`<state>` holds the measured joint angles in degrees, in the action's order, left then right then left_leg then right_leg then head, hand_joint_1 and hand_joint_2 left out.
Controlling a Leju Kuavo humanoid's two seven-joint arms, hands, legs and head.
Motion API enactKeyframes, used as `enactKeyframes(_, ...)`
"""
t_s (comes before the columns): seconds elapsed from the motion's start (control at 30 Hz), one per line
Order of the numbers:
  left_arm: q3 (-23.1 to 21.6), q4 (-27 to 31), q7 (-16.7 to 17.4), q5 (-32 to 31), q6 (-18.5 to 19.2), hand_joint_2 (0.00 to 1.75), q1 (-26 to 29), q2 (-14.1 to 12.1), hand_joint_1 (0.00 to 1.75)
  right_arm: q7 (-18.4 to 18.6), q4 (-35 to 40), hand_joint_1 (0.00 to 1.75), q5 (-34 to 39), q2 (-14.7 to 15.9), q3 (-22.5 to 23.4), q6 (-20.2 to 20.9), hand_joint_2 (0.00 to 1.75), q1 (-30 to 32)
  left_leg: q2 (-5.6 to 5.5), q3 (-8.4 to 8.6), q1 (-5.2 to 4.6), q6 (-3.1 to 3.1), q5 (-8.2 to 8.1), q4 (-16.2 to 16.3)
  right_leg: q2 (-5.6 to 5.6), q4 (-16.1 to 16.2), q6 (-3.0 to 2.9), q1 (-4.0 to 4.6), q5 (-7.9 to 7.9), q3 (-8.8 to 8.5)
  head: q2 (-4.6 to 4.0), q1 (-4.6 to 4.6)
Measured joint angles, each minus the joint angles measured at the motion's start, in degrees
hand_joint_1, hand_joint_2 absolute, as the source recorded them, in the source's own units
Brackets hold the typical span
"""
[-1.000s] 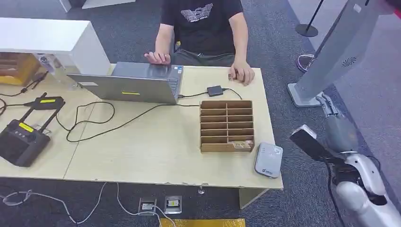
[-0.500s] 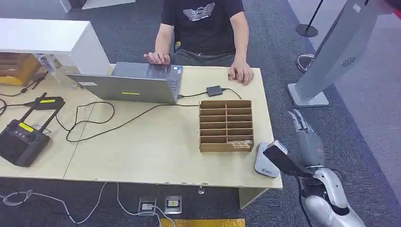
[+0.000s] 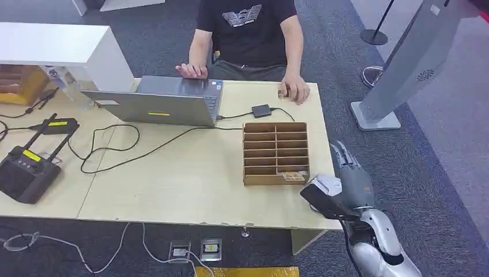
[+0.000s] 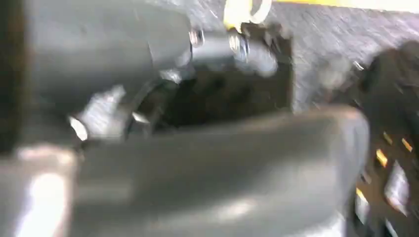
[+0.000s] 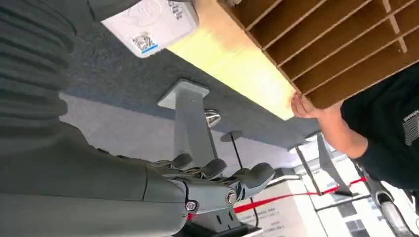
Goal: Pass the card to the sensor for recognition and then transmit it.
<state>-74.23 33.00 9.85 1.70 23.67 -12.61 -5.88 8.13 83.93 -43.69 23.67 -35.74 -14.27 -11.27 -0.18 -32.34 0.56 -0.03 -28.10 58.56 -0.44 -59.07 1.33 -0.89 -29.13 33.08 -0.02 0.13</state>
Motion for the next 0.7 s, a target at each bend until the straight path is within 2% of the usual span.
enactKeyframes(0.07,0.13,2.01,0.95,1.56,-0.09,0.00,0.17,-0.55,0.00,0.09,-0.07,0.00,-0.39,-0.42,-0.04,0.42,1.75,0.09,0.00,0.00,0.00,0.00,0.00,0.00,0.00,0.00,0.00,0.00,0.00,-0.01,0.00,0.00)
enactKeyframes(0.1,0.26,2.19,-0.85,2.38,-0.13,0.00,0.37,-0.83,0.00,-0.13,-0.20,0.00,-0.66,-0.59,-0.06,0.16,1.75,0.24,0.00,0.01,0.00,0.00,0.00,0.00,0.01,0.00,0.00,0.00,0.00,0.00,0.00,0.00)
enactKeyframes(0.17,0.39,0.65,-8.70,2.82,-0.28,0.00,0.51,-1.29,0.00,-1.57,-1.39,0.00,-0.94,-0.87,-0.28,-1.68,1.75,0.65,0.00,0.00,0.00,0.00,0.00,0.00,0.00,0.00,0.00,0.00,0.00,0.01,0.00,-0.02)
enactKeyframes(0.2,0.39,-0.90,-11.24,3.24,-0.37,0.00,0.49,-1.33,0.00,-1.81,-2.36,0.00,-1.16,-1.05,-0.37,-2.54,1.75,0.85,-0.01,0.00,0.00,0.00,0.00,0.00,-0.01,0.00,0.00,0.00,0.00,0.01,0.00,-0.02)
enactKeyframes(0.3,0.92,-2.20,-11.62,5.01,-0.52,0.00,0.63,-1.36,0.00,-0.94,-3.41,0.00,-1.73,-1.33,-0.39,-2.75,1.75,1.43,0.00,-0.03,0.00,0.00,0.00,0.00,0.01,0.00,0.00,0.00,0.00,0.04,0.00,0.00)
enactKeyframes(0.43,1.09,-4.70,-15.65,4.79,-1.16,0.00,0.63,-1.44,0.00,-1.51,-5.22,0.00,-1.90,-1.71,-0.63,-4.37,1.75,1.66,0.00,-0.02,0.00,0.00,0.00,0.00,0.02,0.00,0.00,0.00,0.00,0.04,0.00,0.00)
enactKeyframes(0.47,1.09,-5.20,-14.61,4.94,-2.23,0.00,0.62,-1.44,0.00,-1.25,-5.49,0.00,-1.90,-1.77,-0.68,-4.48,1.75,1.76,0.00,-0.01,0.00,0.00,0.00,0.00,0.01,0.00,0.00,0.00,0.00,0.03,0.00,-0.02)
enactKeyframes(0.5,1.16,-5.13,-11.04,5.76,-3.09,0.00,0.66,-1.53,0.00,-0.30,-5.60,0.00,-2.14,-1.86,-0.74,-3.93,1.75,1.76,0.00,-0.01,0.00,0.00,0.00,0.00,0.01,0.00,0.00,0.00,0.00,0.02,0.00,0.00)
enactKeyframes(0.53,1.49,-3.84,-4.89,6.69,-4.16,0.00,0.95,-2.08,0.00,0.79,-5.53,0.00,-2.49,-1.99,-0.79,-2.95,1.75,1.76,0.01,0.00,0.00,0.00,0.00,0.00,0.03,0.00,0.00,0.00,0.00,0.02,0.00,0.00)
enactKeyframes(0.57,1.99,-1.36,4.31,7.50,-5.32,0.00,1.32,-2.95,0.00,1.66,-5.12,0.00,-2.86,-2.06,-0.79,-2.03,1.75,1.88,0.01,0.02,0.00,0.00,0.00,0.00,0.05,0.00,0.00,0.00,0.00,0.03,0.00,-0.02)
enactKeyframes(0.63,2.67,6.64,16.08,8.59,-6.69,0.00,2.13,-4.97,0.00,2.19,-4.24,0.00,-3.46,-2.16,-0.79,-1.00,1.75,1.94,0.01,0.02,0.00,0.00,0.00,0.00,0.06,-0.01,0.00,0.00,0.00,0.02,0.00,-0.04)
enactKeyframes(0.67,2.95,10.31,17.67,9.60,-6.69,0.00,2.64,-6.20,0.00,2.16,-3.96,0.00,-3.69,-2.30,-0.76,-0.74,1.75,1.94,0.02,0.03,0.01,0.00,0.00,0.00,0.09,0.00,0.00,0.01,0.00,0.02,0.00,-0.04)
enactKeyframes(0.7,3.24,12.34,16.54,9.55,-6.51,0.00,2.86,-6.97,0.00,1.79,-3.91,0.00,-3.80,-2.36,-0.76,-1.15,1.75,1.98,0.02,0.02,0.00,0.00,0.00,0.00,0.07,0.00,0.00,0.00,0.00,0.03,0.00,-0.02)
